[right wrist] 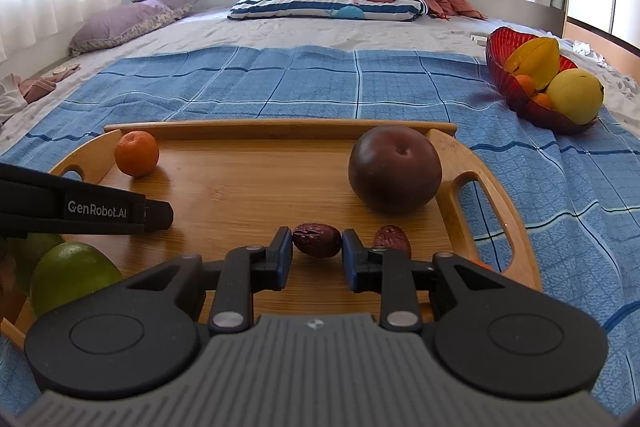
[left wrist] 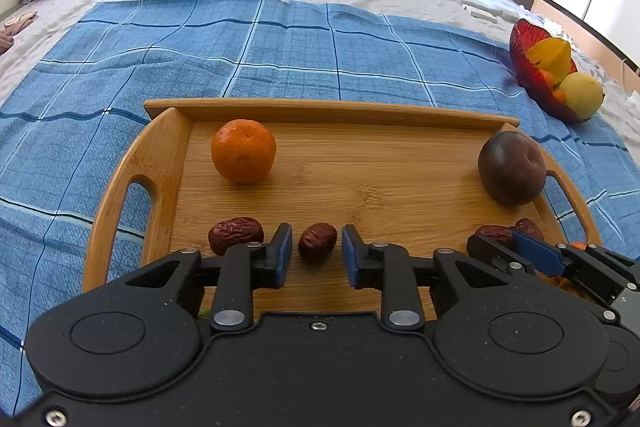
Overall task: Organize fruits
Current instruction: 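Open both tools to release the dates onto the tray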
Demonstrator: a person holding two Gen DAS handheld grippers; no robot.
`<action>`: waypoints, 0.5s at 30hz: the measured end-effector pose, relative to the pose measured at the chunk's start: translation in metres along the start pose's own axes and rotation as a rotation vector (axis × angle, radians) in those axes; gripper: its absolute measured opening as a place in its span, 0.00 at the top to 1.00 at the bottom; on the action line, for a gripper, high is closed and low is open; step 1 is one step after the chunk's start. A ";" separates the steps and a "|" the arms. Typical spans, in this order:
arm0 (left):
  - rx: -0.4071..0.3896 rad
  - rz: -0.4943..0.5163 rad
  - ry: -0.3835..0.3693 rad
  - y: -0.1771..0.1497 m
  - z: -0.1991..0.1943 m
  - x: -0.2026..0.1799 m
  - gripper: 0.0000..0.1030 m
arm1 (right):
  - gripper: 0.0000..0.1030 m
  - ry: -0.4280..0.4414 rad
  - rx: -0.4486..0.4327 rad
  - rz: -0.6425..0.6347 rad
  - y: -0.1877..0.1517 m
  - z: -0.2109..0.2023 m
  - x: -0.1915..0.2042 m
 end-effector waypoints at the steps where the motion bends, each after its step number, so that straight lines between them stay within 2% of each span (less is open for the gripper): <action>1: 0.000 -0.002 0.000 0.000 0.000 0.000 0.70 | 0.60 0.001 -0.001 0.001 0.000 0.000 0.000; 5: -0.001 -0.003 -0.002 -0.001 -0.003 0.000 0.64 | 0.57 0.007 -0.007 0.007 0.000 -0.003 0.001; 15: -0.039 -0.006 -0.010 -0.001 -0.021 -0.001 0.46 | 0.41 0.018 -0.069 0.007 0.008 -0.022 0.002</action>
Point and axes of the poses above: each gripper's, at about its wrist camera, not at the fingertips, and z roughly the way its jaws point, x to its left, y to its top, the point moved 5 cm from there along z, roughly the way its jaws point, and after that the axes turned 9 degrees about z, right-handed, at the moved point
